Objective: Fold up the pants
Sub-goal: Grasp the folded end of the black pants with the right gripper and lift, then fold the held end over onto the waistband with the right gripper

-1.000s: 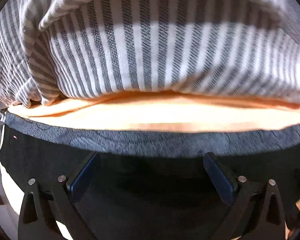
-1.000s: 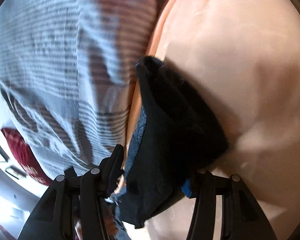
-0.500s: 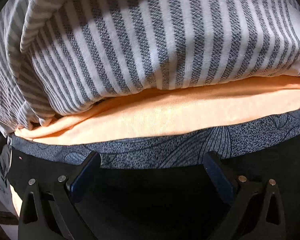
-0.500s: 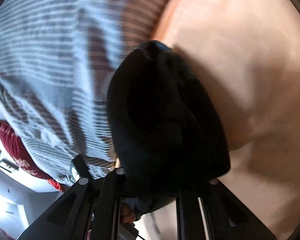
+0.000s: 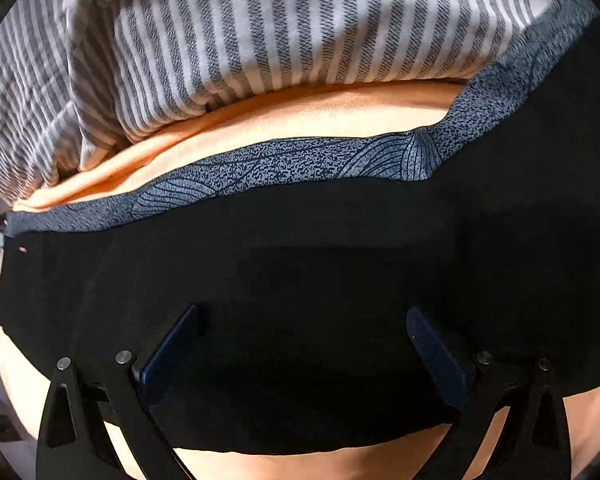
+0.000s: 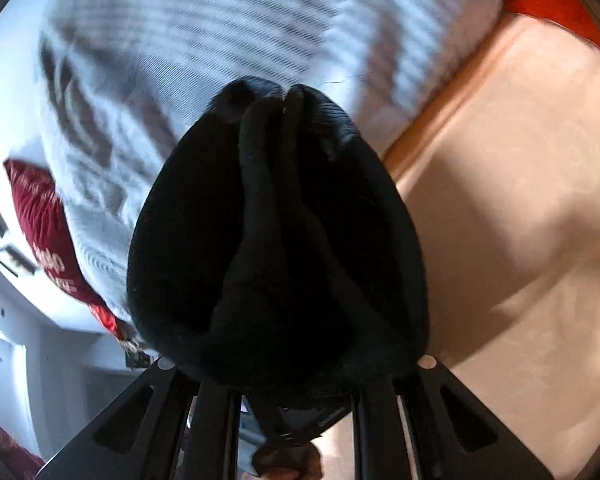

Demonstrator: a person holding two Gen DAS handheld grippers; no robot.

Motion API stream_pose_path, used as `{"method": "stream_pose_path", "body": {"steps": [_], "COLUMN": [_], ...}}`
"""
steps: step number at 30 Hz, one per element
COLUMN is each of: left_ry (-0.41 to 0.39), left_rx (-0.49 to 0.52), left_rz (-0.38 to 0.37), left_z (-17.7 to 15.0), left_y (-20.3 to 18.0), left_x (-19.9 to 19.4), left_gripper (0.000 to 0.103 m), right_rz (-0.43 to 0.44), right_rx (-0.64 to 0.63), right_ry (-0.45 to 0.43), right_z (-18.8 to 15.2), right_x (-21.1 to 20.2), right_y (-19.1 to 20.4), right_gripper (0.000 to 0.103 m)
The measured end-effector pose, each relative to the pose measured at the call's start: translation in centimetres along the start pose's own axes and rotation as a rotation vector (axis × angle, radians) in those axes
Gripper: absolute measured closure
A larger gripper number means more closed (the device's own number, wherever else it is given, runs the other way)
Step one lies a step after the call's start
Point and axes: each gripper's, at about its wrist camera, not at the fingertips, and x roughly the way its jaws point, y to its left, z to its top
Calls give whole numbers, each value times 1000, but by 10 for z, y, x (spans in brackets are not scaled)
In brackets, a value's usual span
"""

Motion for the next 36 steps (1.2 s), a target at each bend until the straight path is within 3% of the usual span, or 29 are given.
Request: {"method": "stream_pose_path", "body": {"steps": [3,5,12,20,25,30,31,34,36], "left_ry": [20,-2,-24,35,44,53,53,50,44], "left_rx": [-6,-17,-104,-260,-291,-313,-317,-321,-311], "left_rz": [-39,-48,10,46,58,73,78,81,75], "left_z": [5,9,13,-2,-24,-39,-39,-36,-34], "left_y": [24,60,178,292,334,358,365,378,379], "left_x": [-7,-10,-20,-7,2,15,16,17,15], "left_gripper": [0,0,0,0,0,0,0,0,0], "right_rz": [-28,-62,-227,-531,-818,-1015,-1039,-1043,-995], "right_rx": [-67,-126,-339,-584,-757,-887,-906,-956,-1006], "right_ry": [7,23,79,152,180,143,136,150,173], "right_z": [-8,-15,-60,-136,-192,-233,-240,-248,-270], "right_x": [12,24,85,199,276,316,320,323,319], "right_y": [28,49,114,149,142,147,149,152,163], "right_gripper": [89,89,89,89,88,75,67,46,44]}}
